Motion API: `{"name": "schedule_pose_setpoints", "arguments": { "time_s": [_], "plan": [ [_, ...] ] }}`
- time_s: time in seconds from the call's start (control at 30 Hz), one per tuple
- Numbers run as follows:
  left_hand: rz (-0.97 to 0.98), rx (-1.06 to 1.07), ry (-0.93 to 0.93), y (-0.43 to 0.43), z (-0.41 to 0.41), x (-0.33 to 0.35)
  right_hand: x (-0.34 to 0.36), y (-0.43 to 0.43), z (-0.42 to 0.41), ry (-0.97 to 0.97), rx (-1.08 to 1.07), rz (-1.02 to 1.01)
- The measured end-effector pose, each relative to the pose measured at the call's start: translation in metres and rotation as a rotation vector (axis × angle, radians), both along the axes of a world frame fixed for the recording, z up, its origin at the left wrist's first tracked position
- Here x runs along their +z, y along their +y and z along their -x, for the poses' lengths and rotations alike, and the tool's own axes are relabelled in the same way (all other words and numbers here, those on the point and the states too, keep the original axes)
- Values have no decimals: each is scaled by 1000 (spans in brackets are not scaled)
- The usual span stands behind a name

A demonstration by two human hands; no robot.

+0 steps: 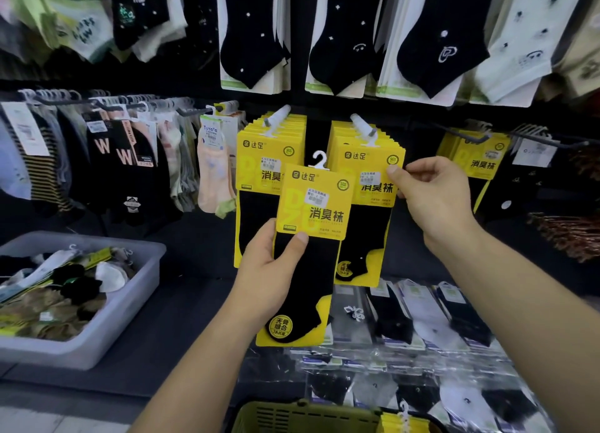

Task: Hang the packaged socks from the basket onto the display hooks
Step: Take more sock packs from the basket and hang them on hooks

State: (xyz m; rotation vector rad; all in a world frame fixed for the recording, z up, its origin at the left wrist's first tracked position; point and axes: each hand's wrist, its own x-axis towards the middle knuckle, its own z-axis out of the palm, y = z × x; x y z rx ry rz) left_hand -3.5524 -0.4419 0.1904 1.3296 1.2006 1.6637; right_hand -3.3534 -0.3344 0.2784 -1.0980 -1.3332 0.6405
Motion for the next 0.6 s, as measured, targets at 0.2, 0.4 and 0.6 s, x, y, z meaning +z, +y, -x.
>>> {"name": "schedule_pose_setpoints", "arguments": {
  "time_s": [0.2, 0.4, 0.6],
  "plan": [
    [-5, -99, 106, 4, -14, 0, 1, -23, 2, -103, 229, -81],
    [-8, -154, 124, 11, -32, 2, 16, -21, -6, -242, 314, -121],
    [-22, 33, 206, 39, -41, 16, 41, 8, -2, -262, 125, -160]
  ]
}}
